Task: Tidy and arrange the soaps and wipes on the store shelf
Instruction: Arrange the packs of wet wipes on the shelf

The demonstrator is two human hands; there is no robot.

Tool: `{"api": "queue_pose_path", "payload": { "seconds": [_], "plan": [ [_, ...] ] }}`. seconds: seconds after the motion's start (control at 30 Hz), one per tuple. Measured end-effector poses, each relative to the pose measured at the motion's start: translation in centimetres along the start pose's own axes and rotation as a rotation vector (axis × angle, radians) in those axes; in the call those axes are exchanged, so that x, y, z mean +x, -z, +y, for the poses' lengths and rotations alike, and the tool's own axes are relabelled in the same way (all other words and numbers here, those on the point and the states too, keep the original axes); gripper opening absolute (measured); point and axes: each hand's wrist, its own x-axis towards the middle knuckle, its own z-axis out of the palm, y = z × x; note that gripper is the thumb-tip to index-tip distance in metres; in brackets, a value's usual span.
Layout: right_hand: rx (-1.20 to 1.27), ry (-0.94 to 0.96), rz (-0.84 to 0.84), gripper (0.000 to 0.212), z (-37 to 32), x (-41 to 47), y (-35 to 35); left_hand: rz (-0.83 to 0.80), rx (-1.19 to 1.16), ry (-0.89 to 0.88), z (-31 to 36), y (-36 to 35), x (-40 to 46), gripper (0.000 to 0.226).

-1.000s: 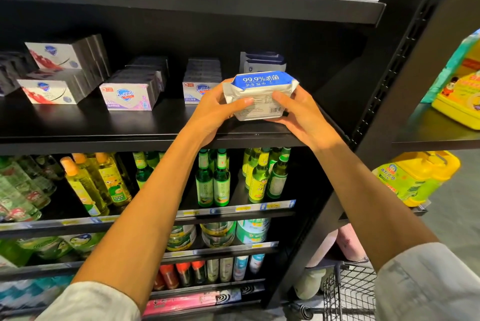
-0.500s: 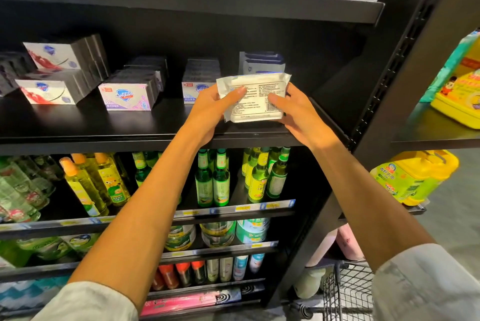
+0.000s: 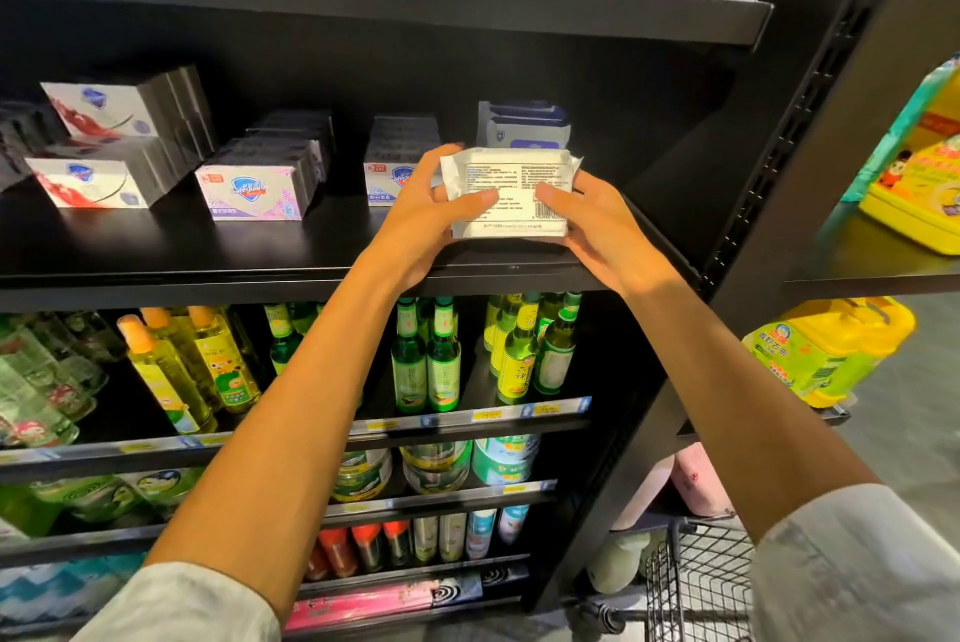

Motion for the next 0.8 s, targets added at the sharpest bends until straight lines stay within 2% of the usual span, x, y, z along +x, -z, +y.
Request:
{"api": "queue_pose_path", "payload": {
  "seconds": [0.1,0.27,0.33,0.43,0.63,0.8],
  "plan": [
    [-0.032,0.041,-0.062,0.053,0.27,0.23,0.35,0.023,-0.025,0.023,0.16,-0.09,0.03,0.057],
    [-0.083,0.057,-0.114,0.108,0.44,0.25,0.82,0.062,-0.086,0.075,0.16,-0.16,0.28,0.054],
    [-0.097,0.076,-0.137,0.118,0.46,0.16,0.60,0.063,-0.093,0.082,0.32,-0.21,0.12,0.054],
    [-0.093,0.098,-0.151,0.112,0.36,-0.02,0.40,0.058,-0.108,0.086,0.54,-0.34,-0.13,0.054],
    [-0.036,0.106,-0.089,0.077,0.74,-0.03,0.75,0.024,-0.083,0.068,0.67,-0.56,-0.14,0.072],
    [0.034,0.080,-0.040,0.064,0.66,0.01,0.76,-0.080,-0.054,-0.015,0.47,-0.27,-0.35,0.073]
  ]
}}
